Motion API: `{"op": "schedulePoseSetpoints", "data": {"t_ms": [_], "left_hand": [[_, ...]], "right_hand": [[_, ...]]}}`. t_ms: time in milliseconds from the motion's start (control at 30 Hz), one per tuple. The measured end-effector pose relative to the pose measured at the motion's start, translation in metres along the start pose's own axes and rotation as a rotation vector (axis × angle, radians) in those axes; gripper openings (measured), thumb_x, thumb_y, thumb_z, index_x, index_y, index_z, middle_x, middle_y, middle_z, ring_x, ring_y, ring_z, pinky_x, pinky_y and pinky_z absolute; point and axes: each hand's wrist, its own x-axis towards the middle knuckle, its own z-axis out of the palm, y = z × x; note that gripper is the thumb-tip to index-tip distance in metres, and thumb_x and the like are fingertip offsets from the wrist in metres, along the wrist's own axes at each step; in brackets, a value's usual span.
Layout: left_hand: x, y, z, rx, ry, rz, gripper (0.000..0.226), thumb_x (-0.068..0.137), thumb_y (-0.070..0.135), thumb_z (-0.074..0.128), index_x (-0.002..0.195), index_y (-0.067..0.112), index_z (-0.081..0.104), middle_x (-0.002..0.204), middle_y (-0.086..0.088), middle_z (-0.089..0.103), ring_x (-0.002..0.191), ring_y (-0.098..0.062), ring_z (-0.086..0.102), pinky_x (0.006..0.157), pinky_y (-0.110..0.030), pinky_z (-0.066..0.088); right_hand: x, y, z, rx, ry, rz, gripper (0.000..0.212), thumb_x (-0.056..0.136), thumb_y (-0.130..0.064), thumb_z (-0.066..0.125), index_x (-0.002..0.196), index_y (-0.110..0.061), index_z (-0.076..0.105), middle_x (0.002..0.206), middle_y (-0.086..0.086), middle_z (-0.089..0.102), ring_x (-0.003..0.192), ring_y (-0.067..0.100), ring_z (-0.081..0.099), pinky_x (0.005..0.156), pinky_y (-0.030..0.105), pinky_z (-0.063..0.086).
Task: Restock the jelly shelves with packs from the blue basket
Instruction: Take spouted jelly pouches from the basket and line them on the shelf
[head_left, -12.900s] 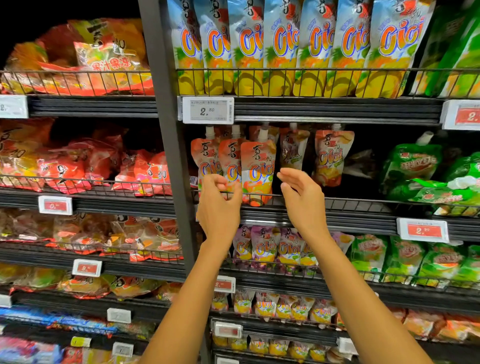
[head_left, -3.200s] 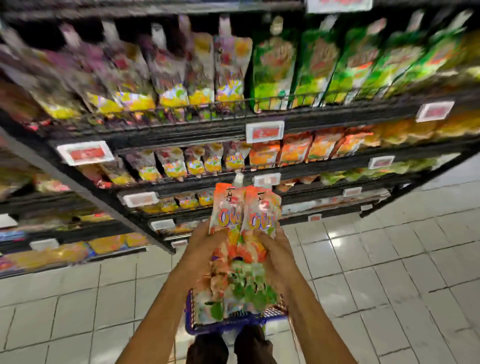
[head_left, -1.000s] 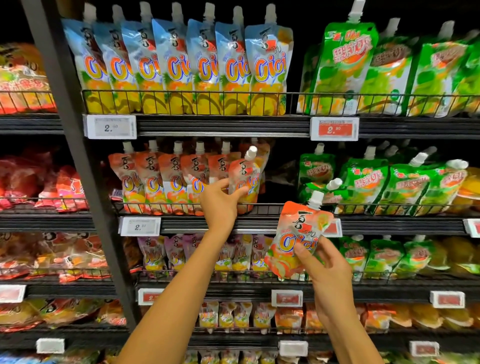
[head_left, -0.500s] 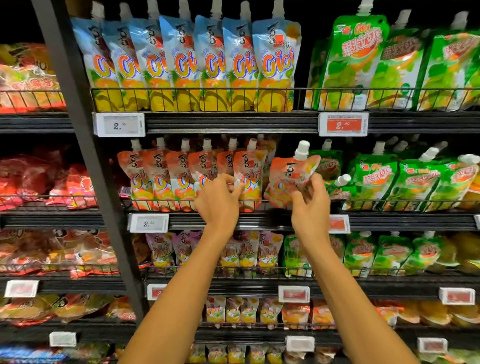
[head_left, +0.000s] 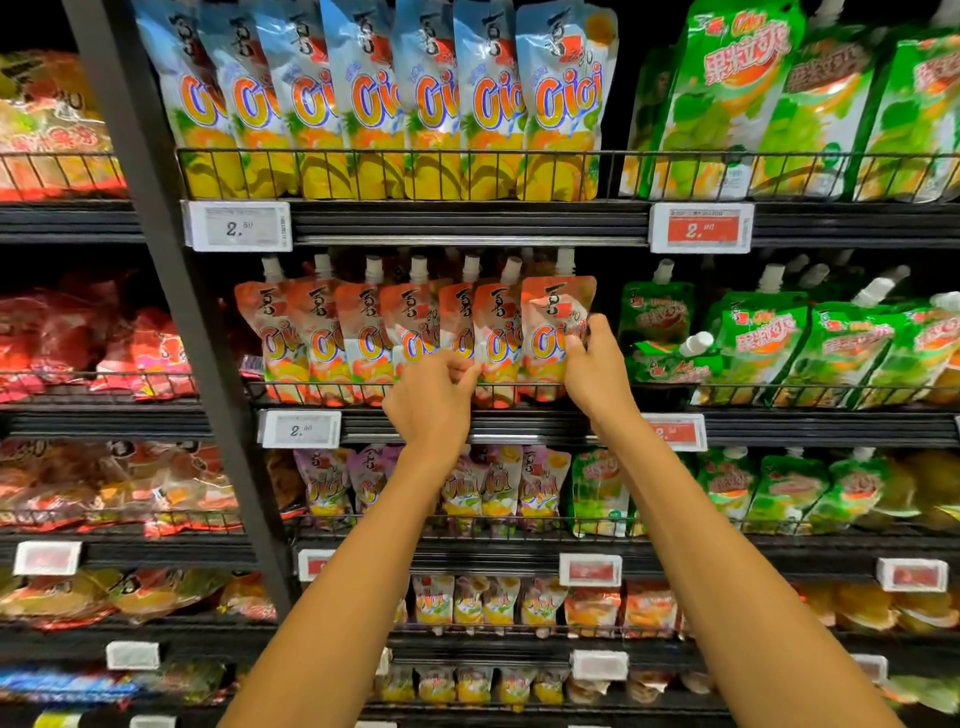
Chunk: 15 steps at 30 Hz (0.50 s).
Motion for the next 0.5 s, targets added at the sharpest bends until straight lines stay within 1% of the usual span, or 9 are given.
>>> {"op": "schedulePoseSetpoints", "data": {"t_ms": [33,100,133,200,267,367,433,467,500], "left_hand": [[0.0,-0.001,0.0,-0.007,0.004,-0.003,0.021,0.09,0.049,0.065,0.089,0.03,0.074,0.084,0.013,0.074,0.072,-0.007,0.063,0.049,-0.019,0.02],[-0.001,-0.002,0.0,-0.011,0.014,-0.009,0.021,0.09,0.048,0.064,0.089,0.03,0.074,0.084,0.013,0.074,0.066,-0.005,0.054,0.05,-0.019,0.017],[-0.001,-0.002,0.0,-0.011,0.019,-0.01,0.02,0.09,0.048,0.064,0.09,0.03,0.074,0.085,0.013,0.074,0.065,-0.005,0.053,0.05,-0.018,0.017],[0.0,-0.001,0.0,-0.016,0.022,-0.007,0.019,0.09,0.047,0.065,0.09,0.03,0.074,0.086,0.012,0.074,0.067,-0.008,0.06,0.05,-0.018,0.019],[-0.001,-0.001,-0.003,-0.031,0.027,-0.001,0.019,0.09,0.047,0.065,0.091,0.031,0.074,0.085,0.012,0.074,0.071,-0.01,0.064,0.05,-0.02,0.023],[-0.005,0.0,-0.007,-0.069,0.036,0.009,0.019,0.09,0.048,0.064,0.092,0.032,0.073,0.086,0.014,0.074,0.072,-0.009,0.064,0.055,-0.023,0.031],[-0.013,0.001,-0.01,-0.108,0.044,0.01,0.018,0.089,0.048,0.064,0.09,0.033,0.073,0.084,0.015,0.073,0.07,-0.005,0.06,0.055,-0.021,0.03],[-0.018,0.001,-0.011,-0.134,0.041,0.012,0.017,0.089,0.048,0.064,0.089,0.034,0.073,0.084,0.016,0.072,0.07,-0.004,0.06,0.054,-0.021,0.032],[-0.024,0.001,-0.011,-0.166,0.03,0.015,0.016,0.089,0.048,0.064,0.088,0.035,0.073,0.084,0.017,0.072,0.071,-0.004,0.062,0.055,-0.022,0.038]], "right_hand": [[0.002,-0.002,0.001,-0.044,-0.017,0.028,0.016,0.104,-0.015,0.035,0.114,-0.007,0.046,0.099,0.005,0.057,0.087,0.023,0.054,0.077,0.041,0.046],[0.005,-0.005,0.003,-0.141,-0.056,0.067,0.017,0.105,-0.015,0.034,0.112,-0.004,0.045,0.103,0.011,0.056,0.09,0.027,0.053,0.083,0.045,0.046],[0.007,-0.006,0.004,-0.18,-0.071,0.079,0.015,0.105,-0.015,0.034,0.108,-0.005,0.044,0.102,0.012,0.055,0.089,0.028,0.052,0.081,0.044,0.045],[0.01,-0.006,0.004,-0.225,-0.077,0.1,0.008,0.104,-0.012,0.034,0.101,-0.007,0.04,0.099,0.012,0.052,0.085,0.027,0.048,0.073,0.04,0.04],[0.012,-0.005,0.002,-0.249,-0.077,0.123,0.004,0.101,-0.006,0.036,0.101,-0.006,0.04,0.098,0.013,0.051,0.082,0.027,0.046,0.068,0.035,0.038],[0.007,-0.003,0.0,-0.223,-0.069,0.137,0.019,0.095,0.004,0.038,0.112,0.0,0.046,0.103,0.018,0.057,0.074,0.023,0.05,0.054,0.032,0.037],[-0.003,-0.002,-0.001,-0.209,-0.019,0.08,0.029,0.093,0.008,0.039,0.121,0.001,0.045,0.103,0.018,0.06,0.069,0.02,0.051,0.048,0.026,0.037],[-0.01,-0.001,-0.002,-0.199,0.014,0.034,0.038,0.093,0.01,0.04,0.129,0.0,0.044,0.104,0.015,0.061,0.074,0.023,0.056,0.048,0.021,0.039],[-0.019,0.002,-0.003,-0.178,0.044,-0.013,0.046,0.093,0.011,0.04,0.138,-0.001,0.041,0.108,0.012,0.062,0.086,0.027,0.06,0.057,0.016,0.045]]}}
